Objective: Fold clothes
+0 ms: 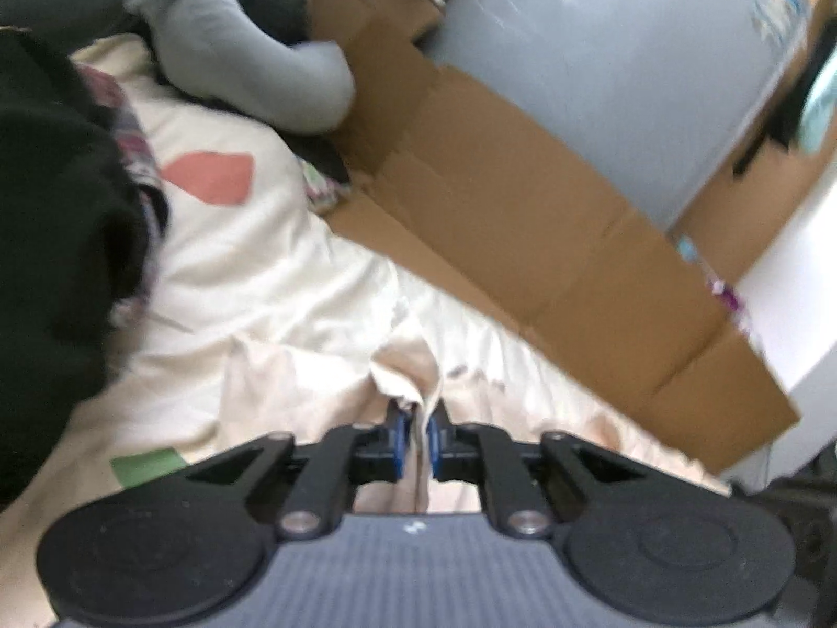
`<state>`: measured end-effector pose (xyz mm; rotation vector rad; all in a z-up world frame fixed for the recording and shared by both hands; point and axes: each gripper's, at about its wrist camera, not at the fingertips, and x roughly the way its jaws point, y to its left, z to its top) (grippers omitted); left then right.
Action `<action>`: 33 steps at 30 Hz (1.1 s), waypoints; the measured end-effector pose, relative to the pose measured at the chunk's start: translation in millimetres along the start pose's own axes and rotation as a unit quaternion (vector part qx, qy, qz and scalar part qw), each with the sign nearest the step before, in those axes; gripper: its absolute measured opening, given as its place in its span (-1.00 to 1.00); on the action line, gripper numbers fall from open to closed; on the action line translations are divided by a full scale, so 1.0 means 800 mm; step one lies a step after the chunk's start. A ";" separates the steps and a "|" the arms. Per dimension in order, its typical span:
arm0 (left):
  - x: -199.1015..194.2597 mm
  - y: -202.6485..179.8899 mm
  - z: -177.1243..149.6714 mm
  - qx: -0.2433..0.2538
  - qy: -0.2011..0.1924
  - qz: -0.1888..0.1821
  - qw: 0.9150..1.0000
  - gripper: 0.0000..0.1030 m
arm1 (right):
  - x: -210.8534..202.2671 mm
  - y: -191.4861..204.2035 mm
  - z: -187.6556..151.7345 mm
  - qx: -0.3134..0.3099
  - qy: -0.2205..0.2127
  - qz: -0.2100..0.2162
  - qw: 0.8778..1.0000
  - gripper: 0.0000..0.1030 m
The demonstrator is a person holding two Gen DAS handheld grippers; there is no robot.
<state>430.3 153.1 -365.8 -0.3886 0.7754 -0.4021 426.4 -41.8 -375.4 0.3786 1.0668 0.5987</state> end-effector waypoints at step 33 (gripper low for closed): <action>-0.081 -0.024 -0.076 -0.012 -0.024 0.112 0.993 0.26 | -0.005 -0.050 0.063 0.040 -0.015 -0.034 0.998 -0.21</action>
